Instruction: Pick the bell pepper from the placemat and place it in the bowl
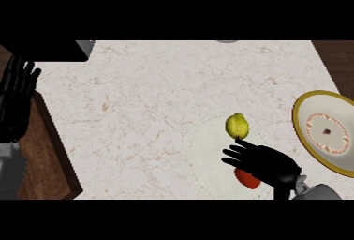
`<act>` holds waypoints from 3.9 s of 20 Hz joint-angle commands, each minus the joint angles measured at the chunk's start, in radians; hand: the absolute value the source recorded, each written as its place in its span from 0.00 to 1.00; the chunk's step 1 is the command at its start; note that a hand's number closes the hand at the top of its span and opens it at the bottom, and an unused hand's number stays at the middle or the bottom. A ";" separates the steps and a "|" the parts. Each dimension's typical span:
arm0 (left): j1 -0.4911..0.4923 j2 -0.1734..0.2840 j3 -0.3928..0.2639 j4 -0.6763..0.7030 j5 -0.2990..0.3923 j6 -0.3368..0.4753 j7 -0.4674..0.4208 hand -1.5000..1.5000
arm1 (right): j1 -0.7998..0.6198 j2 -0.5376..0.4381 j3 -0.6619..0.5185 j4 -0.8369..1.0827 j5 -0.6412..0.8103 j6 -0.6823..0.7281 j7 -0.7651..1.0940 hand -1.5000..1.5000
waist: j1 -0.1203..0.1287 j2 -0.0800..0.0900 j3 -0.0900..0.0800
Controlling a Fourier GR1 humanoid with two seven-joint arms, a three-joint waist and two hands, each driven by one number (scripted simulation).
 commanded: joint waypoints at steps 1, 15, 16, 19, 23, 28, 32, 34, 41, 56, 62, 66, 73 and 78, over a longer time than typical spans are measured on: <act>0.033 -0.033 -0.008 -0.022 -0.020 -0.012 -0.018 0.50 | -0.040 0.084 -0.005 0.074 0.047 0.010 0.045 0.00 | 0.002 0.001 0.001; 0.024 -0.015 0.057 -0.066 -0.005 -0.058 0.045 0.50 | -0.077 0.096 -0.089 0.189 0.070 -0.211 -0.181 1.00 | 0.002 0.001 0.001; 0.048 -0.013 0.064 -0.052 -0.013 -0.032 0.022 0.50 | 0.063 -0.043 -0.220 0.135 -0.001 -0.223 -0.145 1.00 | -0.027 -0.005 0.001; 0.054 -0.003 0.093 -0.032 -0.036 0.010 0.015 0.50 | 0.098 -0.160 -0.491 0.287 -0.080 -0.217 -0.034 1.00 | -0.131 -0.004 0.005; 0.081 0.005 0.118 -0.033 -0.034 0.019 0.014 0.50 | 0.143 -0.278 -0.735 0.434 -0.174 -0.224 0.033 1.00 | -0.181 -0.006 0.010; 0.077 -0.007 0.104 -0.044 -0.025 0.003 0.004 0.50 | 0.180 -0.441 -0.984 0.649 -0.296 -0.274 -0.043 1.00 | -0.114 0.001 0.011; 0.101 -0.012 0.089 -0.048 -0.023 -0.025 -0.018 0.50 | 0.199 -0.548 -1.141 0.798 -0.379 -0.333 -0.136 1.00 | -0.076 -0.002 0.011; 0.075 -0.041 0.065 -0.053 -0.027 -0.007 -0.004 0.50 | 0.218 -0.609 -1.193 0.875 -0.407 -0.347 -0.225 1.00 | -0.063 -0.001 0.011; 0.082 -0.026 0.056 -0.076 -0.016 -0.042 0.014 0.50 | 0.247 -0.772 -1.359 1.036 -0.574 -0.214 -0.566 1.00 | -0.029 -0.008 0.007; 0.000 -0.022 0.047 0.012 -0.033 -0.056 -0.002 0.50 | 0.061 -0.856 -1.255 0.968 -0.750 0.204 -0.442 1.00 | 0.015 0.003 -0.001; -0.017 -0.052 0.021 0.014 -0.058 -0.031 -0.001 0.50 | -0.052 -0.801 -1.132 0.816 -0.785 0.229 -0.274 1.00 | 0.018 0.004 -0.002; -0.019 -0.036 0.035 0.028 -0.052 -0.048 -0.005 0.50 | -0.114 -0.734 -1.030 0.668 -0.796 0.247 -0.098 1.00 | 0.016 0.002 -0.003; -0.021 -0.033 0.049 -0.007 -0.039 -0.052 0.026 0.50 | -0.135 -0.509 -0.911 0.436 -0.808 0.186 0.133 1.00 | -0.002 -0.001 -0.001; 0.057 -0.076 0.031 -0.076 -0.066 -0.029 0.009 0.50 | -0.146 -0.448 -0.862 0.461 -0.728 0.074 0.158 1.00 | 0.006 0.000 0.001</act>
